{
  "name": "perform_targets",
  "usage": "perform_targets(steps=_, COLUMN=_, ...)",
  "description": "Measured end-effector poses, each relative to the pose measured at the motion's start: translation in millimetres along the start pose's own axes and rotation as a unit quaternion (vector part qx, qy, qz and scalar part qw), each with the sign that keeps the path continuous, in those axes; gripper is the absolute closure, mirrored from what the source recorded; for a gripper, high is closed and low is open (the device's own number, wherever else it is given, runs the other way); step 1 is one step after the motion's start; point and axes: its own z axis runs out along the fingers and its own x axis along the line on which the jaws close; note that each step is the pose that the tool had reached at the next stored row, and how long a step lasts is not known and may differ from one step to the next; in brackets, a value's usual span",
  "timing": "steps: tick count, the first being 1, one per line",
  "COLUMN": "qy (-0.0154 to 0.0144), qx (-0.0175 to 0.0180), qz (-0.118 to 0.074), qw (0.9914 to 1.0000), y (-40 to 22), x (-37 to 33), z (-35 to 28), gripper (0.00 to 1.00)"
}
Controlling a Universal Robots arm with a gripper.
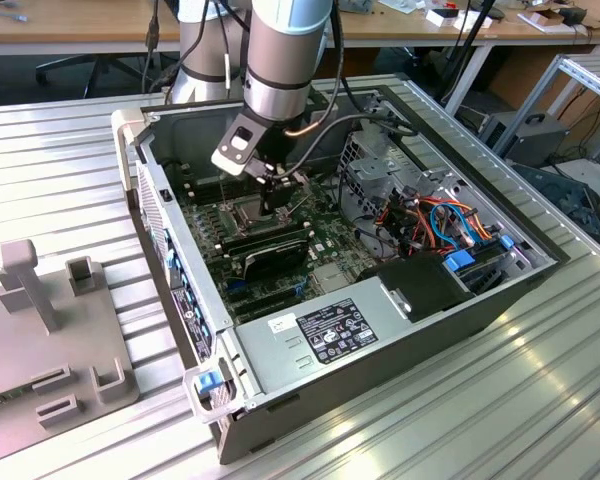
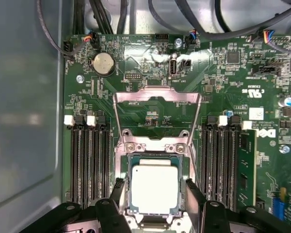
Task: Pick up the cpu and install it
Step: 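Place the cpu into insertion slot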
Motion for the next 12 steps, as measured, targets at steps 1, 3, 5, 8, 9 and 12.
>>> perform_targets(steps=1, qy=0.0000, qx=0.0000, qz=0.000, qw=1.00000, y=0.1, x=0.1, z=-1.5, gripper=0.39)
perform_targets(steps=3, qy=0.0001, qx=0.0000, qz=0.000, qw=1.00000, y=0.1, x=0.1, z=-2.0, gripper=0.39)
perform_targets(steps=5, qy=-0.0001, qx=0.0000, qz=0.000, qw=1.00000, y=0.1, x=0.1, z=-2.2, gripper=0.39)
perform_targets(steps=8, qy=-0.0017, qx=0.0000, qz=0.000, qw=1.00000, y=0.4, x=0.2, z=-6.1, gripper=0.39)
perform_targets(steps=9, qy=-0.0030, qx=0.0001, qz=0.000, qw=1.00000, y=0.4, x=0.3, z=-7.5, gripper=0.39)
perform_targets(steps=12, qy=-0.0094, qx=0.0001, qz=0.000, qw=0.99996, y=0.5, x=0.4, z=-9.6, gripper=0.39)
